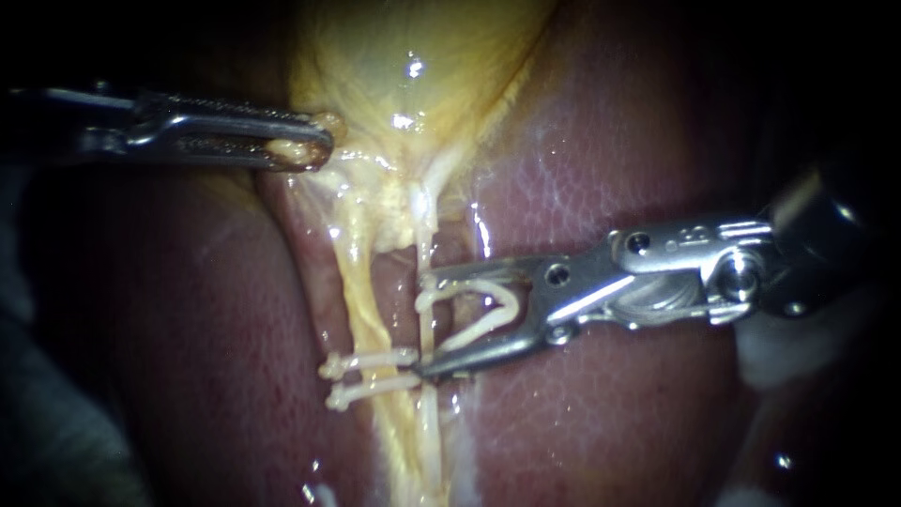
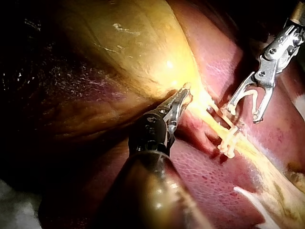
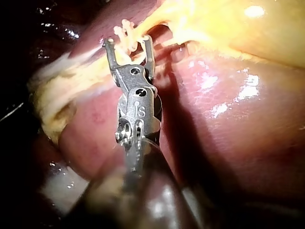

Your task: Clipping third clip left tube

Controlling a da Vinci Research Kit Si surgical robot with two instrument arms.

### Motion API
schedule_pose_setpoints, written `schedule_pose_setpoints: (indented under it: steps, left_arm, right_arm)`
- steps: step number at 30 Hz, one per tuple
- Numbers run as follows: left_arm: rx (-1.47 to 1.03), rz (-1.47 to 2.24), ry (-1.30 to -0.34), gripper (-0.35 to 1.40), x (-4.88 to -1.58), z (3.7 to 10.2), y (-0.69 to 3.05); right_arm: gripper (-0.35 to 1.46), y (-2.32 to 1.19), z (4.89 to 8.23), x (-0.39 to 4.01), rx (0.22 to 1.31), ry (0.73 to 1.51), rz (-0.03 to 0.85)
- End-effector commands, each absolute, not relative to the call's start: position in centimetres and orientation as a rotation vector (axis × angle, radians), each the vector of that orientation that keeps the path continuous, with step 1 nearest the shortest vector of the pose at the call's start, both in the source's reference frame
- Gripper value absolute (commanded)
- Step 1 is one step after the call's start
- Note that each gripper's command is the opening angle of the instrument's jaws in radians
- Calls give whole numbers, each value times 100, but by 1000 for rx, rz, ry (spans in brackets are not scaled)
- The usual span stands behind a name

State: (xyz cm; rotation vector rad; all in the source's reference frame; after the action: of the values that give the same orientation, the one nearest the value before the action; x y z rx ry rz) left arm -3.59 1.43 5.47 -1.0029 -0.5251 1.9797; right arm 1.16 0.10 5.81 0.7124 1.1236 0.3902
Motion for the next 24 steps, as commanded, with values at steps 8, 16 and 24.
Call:
schedule_pose_setpoints:
  steps: [8, 16, 24]
  left_arm:
    - [-1003, 1979, -525, -35, -359, 546, 142]
    - [-1003, 1979, -524, -35, -359, 546, 142]
    - [-1002, 1979, -524, -35, -360, 547, 142]
  right_arm:
    - [50, 8, 614, 120, 778, 1121, 457]
    - [50, 16, 647, 122, 832, 1121, 532]
    - [50, 15, 670, 131, 934, 1092, 603]
